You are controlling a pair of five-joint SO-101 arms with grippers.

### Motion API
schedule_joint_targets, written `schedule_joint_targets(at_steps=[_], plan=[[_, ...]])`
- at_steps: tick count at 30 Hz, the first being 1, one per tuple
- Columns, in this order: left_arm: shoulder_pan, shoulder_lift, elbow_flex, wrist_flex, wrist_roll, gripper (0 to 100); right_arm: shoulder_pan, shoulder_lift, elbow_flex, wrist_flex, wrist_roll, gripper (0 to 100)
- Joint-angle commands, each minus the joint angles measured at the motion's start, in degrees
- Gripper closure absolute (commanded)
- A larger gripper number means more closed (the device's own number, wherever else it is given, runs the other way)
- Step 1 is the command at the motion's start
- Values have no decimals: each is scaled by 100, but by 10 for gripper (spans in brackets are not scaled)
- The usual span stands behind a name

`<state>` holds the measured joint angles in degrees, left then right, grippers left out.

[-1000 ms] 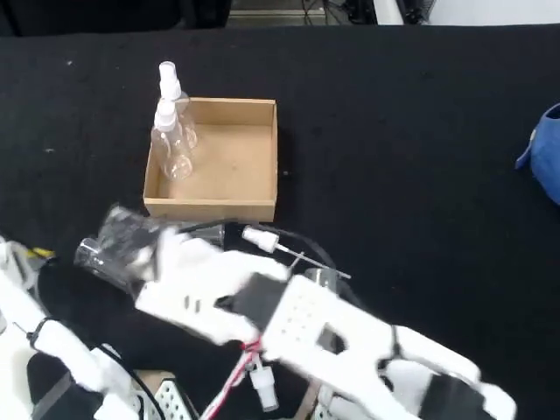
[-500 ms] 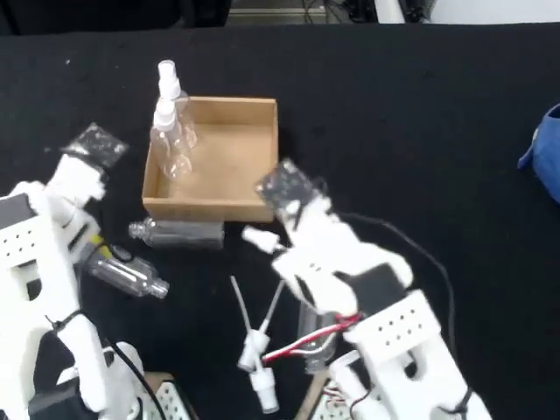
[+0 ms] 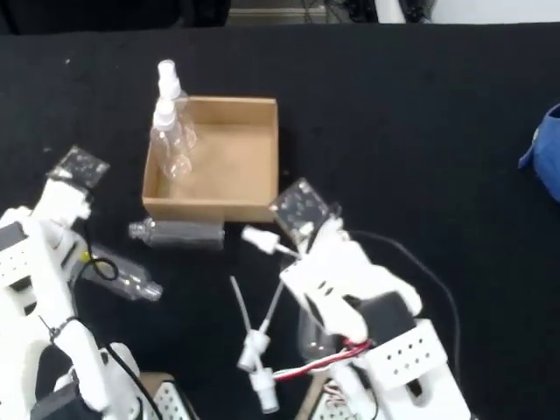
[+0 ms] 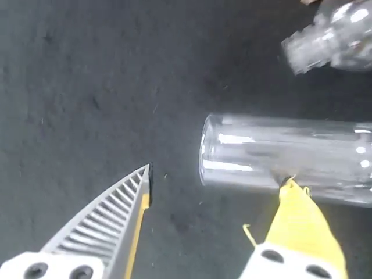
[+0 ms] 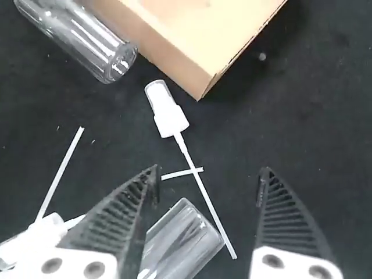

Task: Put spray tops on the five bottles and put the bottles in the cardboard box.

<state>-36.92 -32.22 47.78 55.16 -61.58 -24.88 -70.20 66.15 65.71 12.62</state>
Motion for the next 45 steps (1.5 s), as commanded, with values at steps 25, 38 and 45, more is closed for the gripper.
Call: schedule_joint_targets(at_steps=[25,38,45], plan=[[-13,721,-189,-1240,932,795,114,-180,4,-149,-62,758],[-1209,0,-171,-132,-809,797,97,-180,4,-158,-53,758],[-382,-1020,-655,1380,-835,795,114,-180,4,-158,-62,758]])
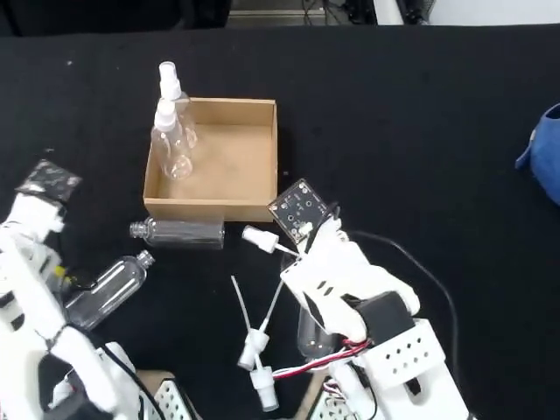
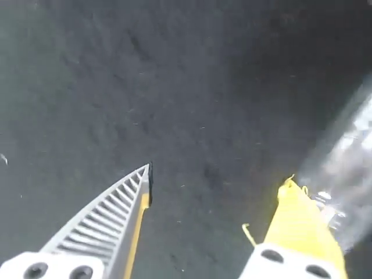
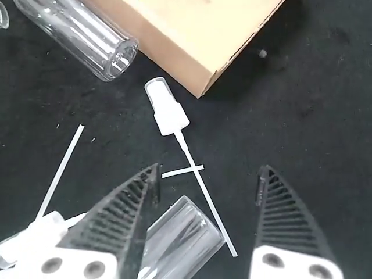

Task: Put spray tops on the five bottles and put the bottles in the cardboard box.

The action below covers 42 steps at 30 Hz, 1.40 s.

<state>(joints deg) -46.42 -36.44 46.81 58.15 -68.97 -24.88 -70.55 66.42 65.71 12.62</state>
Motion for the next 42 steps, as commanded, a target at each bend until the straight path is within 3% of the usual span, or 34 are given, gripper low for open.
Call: schedule_joint_targets(at_steps=[1,5,7,19,29,35,42], plan=[[760,-695,-708,1477,-97,795,114,-145,-22,-158,-62,758],[1560,-738,-936,2708,-105,795,114,-145,-22,-149,-62,758],[1807,-738,-875,2787,-97,796,114,-145,-22,-149,-62,758],[1947,-747,286,1925,-404,794,123,-145,-22,-149,-26,758],[2000,-800,1596,123,580,794,123,-145,-22,-141,-26,758],[2325,-809,1692,-53,1073,794,123,-145,-22,-141,-18,758],[2457,-756,1692,-185,1090,797,123,-145,-13,-141,-18,758]])
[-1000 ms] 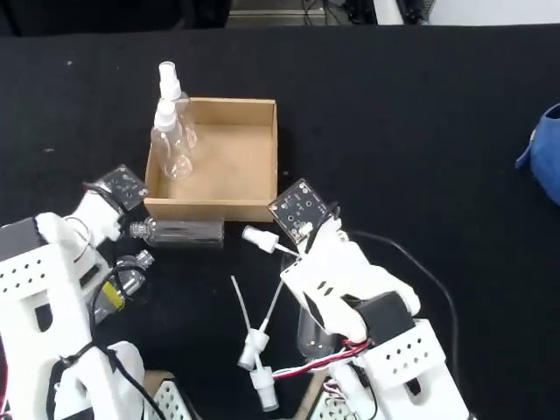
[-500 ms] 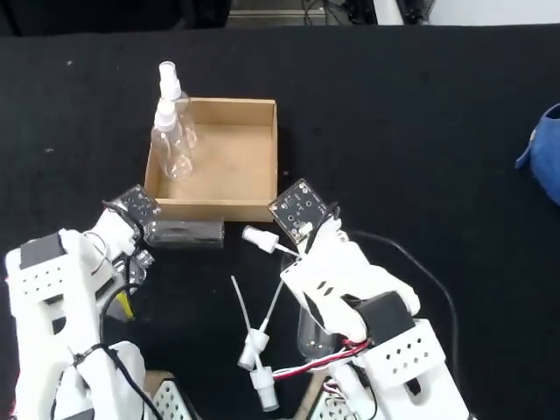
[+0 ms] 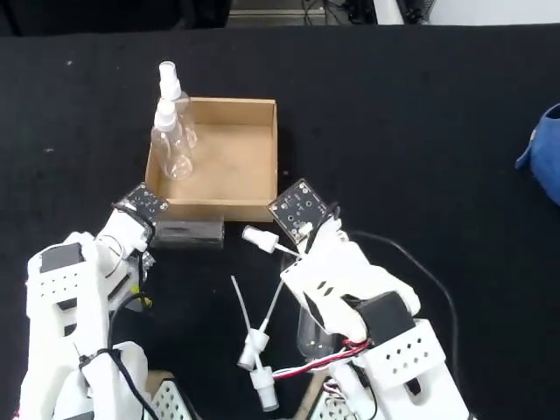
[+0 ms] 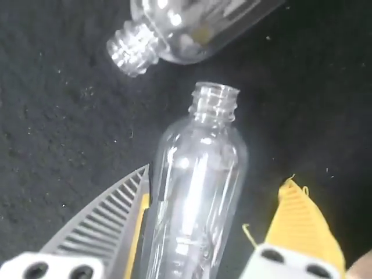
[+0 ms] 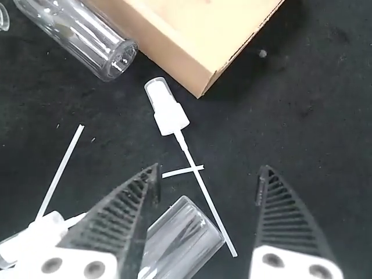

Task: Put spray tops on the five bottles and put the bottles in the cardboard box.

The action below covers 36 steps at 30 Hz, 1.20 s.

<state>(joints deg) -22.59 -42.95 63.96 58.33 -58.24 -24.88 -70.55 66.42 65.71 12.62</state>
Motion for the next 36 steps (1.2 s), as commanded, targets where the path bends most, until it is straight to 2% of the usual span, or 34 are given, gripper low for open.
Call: schedule_joint_targets(at_steps=[1,6,9,13,15,18,22,25,27,30,33,36], plan=[[57,-97,22,-334,18,797,123,-145,-13,-141,-18,758],[-101,-97,215,-721,35,798,123,-145,-13,-141,-18,758],[-84,-97,198,-431,35,810,123,-145,-13,-141,-18,758],[-119,-167,22,-132,62,985,123,-145,-13,-141,-18,758],[-171,-167,-215,158,53,947,123,-145,-13,-141,-18,758],[-356,-167,-699,527,44,967,123,-145,-13,-141,-18,758],[-1165,-88,-1138,563,-70,972,123,-145,-13,-141,-18,758],[-2053,-88,-1191,554,-695,972,123,-145,-13,-141,-18,758],[-2721,-88,-1077,264,-967,972,123,-145,-13,-141,-18,758],[-3468,-88,-549,-607,-1152,972,123,-145,-13,-141,-18,758],[-3846,-88,-163,-1073,-1081,972,123,-145,-13,-141,-18,758],[-3934,-88,-171,-905,-888,971,123,-145,-13,-141,-18,758]])
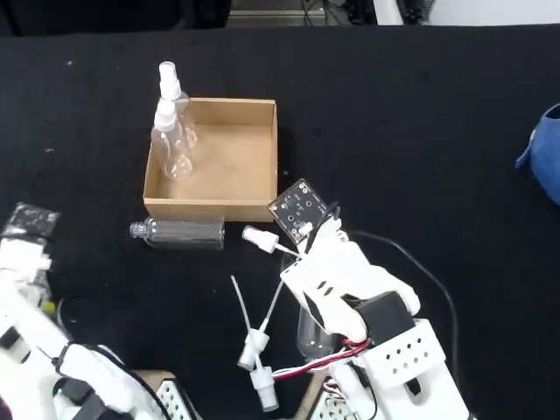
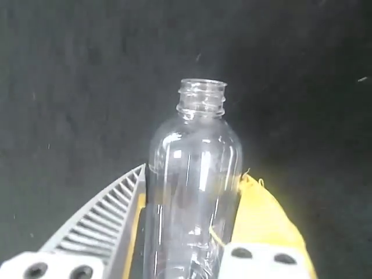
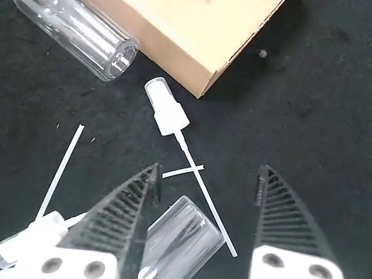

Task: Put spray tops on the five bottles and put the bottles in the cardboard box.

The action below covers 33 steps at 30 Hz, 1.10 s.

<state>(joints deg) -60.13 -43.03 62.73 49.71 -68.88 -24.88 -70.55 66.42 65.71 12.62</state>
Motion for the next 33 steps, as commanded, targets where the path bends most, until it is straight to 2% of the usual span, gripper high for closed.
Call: schedule_joint_targets(at_steps=[1,6,11,17,25,33], plan=[[-171,-79,-48,18,202,970,123,-145,-13,-141,-26,758],[-163,-79,-251,360,176,945,123,-145,57,-176,-26,758],[-154,-79,-927,1336,176,743,123,-145,66,-185,-26,758],[75,-70,-1297,1512,229,792,123,-145,66,-185,-26,758],[576,0,-1429,1521,229,793,105,-145,66,-185,-26,758],[725,1538,-1710,1345,510,793,114,-145,66,-185,-26,758]])
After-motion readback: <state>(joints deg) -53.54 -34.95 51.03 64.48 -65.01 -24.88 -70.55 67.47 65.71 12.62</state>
